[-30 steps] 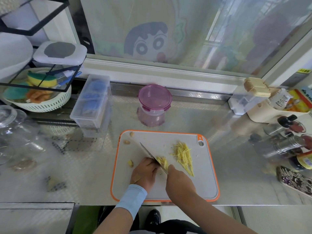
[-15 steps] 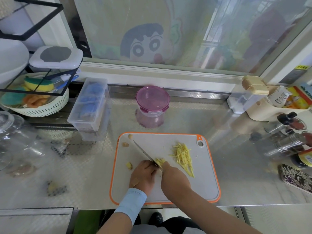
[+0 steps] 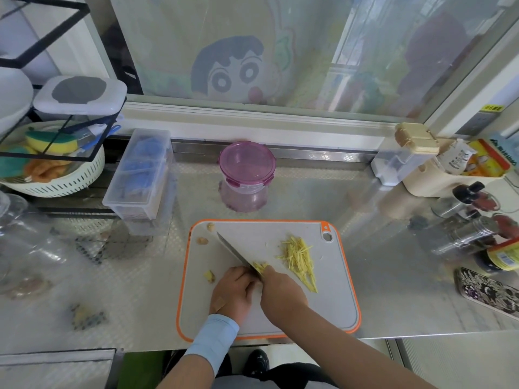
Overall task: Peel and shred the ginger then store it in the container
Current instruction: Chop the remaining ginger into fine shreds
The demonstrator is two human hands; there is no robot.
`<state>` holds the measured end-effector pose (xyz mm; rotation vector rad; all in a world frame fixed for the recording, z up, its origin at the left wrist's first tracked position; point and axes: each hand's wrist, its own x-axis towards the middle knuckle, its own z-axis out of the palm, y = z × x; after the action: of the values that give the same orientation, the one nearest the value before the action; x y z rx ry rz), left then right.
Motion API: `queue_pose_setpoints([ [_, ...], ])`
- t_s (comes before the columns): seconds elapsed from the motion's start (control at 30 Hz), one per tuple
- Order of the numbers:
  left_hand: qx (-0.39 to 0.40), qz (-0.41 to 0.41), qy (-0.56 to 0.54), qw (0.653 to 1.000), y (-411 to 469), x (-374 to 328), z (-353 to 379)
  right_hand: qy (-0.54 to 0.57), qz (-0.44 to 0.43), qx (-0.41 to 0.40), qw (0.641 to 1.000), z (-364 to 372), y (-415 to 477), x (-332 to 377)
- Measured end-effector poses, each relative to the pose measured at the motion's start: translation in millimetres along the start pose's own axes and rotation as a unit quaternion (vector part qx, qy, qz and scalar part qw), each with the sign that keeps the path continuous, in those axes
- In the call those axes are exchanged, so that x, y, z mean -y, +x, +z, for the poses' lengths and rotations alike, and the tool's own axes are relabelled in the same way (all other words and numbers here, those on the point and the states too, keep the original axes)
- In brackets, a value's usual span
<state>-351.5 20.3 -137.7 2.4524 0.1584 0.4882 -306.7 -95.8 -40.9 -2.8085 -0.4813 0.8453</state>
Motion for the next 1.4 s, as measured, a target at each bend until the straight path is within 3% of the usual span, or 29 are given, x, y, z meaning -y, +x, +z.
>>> queue_pose_setpoints([
  [0.37, 0.014, -0.026, 0.003, 1.000, -2, 2, 1, -0.010, 0.009, 0.012, 1.000, 7, -16, -17],
  [0.7, -0.004, 0.013, 0.023, 1.000, 0, 3, 0, -0.007, -0.012, 0.010, 1.000, -2, 3, -9],
  [1.03, 0.033, 0.048, 0.059, 0.997, 4, 4, -6, -0.002, 0.000, 0.028, 1.000, -12, 9, -10],
  [1.2, 0.033, -0.005, 0.046, 0.998, 0, 5, -1, 0.005, -0.005, 0.028, 1.000, -8, 10, -17],
  [1.4, 0.066, 0.021, 0.074, 0.995, 1, 1, -5, 0.010, -0.012, 0.017, 1.000, -5, 10, -22],
])
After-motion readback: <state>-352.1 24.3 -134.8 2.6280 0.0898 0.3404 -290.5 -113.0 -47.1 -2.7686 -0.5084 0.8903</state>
